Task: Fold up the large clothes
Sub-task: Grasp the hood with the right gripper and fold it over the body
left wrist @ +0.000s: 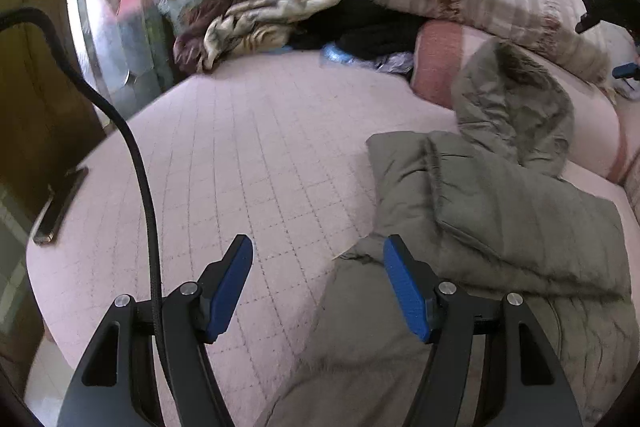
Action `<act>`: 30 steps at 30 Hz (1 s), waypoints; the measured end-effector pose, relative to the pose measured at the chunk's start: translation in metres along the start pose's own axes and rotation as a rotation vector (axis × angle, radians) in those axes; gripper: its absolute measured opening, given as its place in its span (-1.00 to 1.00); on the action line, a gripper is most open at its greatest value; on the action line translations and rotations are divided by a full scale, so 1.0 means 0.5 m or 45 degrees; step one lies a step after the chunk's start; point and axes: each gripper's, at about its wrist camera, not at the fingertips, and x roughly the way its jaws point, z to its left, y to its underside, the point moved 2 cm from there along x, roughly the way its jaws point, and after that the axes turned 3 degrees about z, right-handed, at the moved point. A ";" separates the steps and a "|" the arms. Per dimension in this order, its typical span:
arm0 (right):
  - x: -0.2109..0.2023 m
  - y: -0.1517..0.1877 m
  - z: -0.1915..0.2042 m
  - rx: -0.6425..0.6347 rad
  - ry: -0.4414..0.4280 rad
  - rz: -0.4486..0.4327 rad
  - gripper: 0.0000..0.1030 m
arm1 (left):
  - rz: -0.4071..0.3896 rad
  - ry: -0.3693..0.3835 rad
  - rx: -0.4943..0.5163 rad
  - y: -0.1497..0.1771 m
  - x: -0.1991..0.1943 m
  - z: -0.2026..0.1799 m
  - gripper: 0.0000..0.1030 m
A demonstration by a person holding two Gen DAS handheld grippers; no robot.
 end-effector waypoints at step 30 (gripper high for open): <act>0.135 -0.039 0.049 0.105 -0.266 0.054 -0.82 | 0.109 0.053 -0.003 -0.022 0.069 -0.015 0.30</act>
